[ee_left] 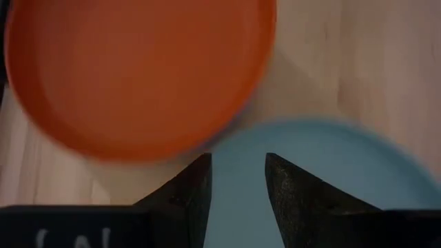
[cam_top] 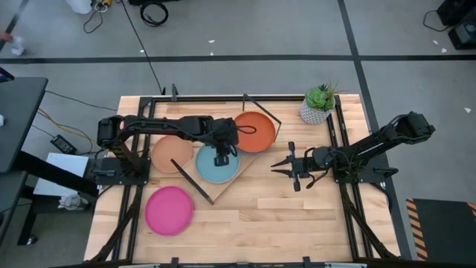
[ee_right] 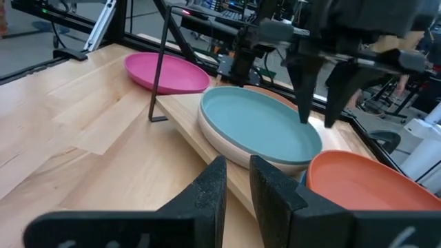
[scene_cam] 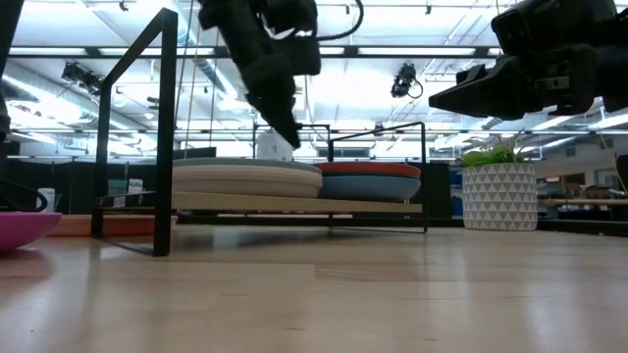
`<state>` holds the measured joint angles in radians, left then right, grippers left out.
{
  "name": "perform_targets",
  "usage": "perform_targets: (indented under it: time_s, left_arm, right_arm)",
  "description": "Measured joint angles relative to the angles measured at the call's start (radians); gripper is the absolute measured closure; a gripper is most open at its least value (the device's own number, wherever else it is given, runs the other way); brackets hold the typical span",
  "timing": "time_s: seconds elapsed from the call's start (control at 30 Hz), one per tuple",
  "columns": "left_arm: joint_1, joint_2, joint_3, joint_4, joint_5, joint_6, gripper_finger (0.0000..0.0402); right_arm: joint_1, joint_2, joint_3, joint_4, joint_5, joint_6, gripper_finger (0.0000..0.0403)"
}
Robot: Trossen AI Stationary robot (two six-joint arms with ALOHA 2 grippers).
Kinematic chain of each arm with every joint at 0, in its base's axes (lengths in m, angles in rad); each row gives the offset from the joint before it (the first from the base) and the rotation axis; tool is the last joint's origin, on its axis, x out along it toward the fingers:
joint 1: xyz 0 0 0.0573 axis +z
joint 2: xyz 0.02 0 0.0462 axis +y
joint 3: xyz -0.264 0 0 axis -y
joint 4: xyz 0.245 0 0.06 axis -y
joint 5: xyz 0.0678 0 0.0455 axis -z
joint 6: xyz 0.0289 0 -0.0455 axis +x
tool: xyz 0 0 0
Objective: Place and stack plates onto a shelf
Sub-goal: Stack the brown plate on top of the light blue plate on the shelf
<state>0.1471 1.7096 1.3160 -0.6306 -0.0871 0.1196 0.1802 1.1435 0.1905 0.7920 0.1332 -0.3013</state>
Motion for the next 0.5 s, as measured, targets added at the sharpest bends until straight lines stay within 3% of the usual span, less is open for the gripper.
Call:
perform_targets:
  time_s: [0.23, 0.5]
  left_arm:
    - [0.065, 0.002, -0.044, -0.183, -0.032, -0.003, 0.0260]
    - [0.154, -0.073, -0.111, -0.130, 0.044, -0.003, 0.0260]
  right_arm:
    - [0.000, 0.000, 0.000, -0.003, -0.005, 0.010, 0.0332]
    - [0.000, 0.000, 0.000, -0.003, -0.005, 0.010, 0.0332]
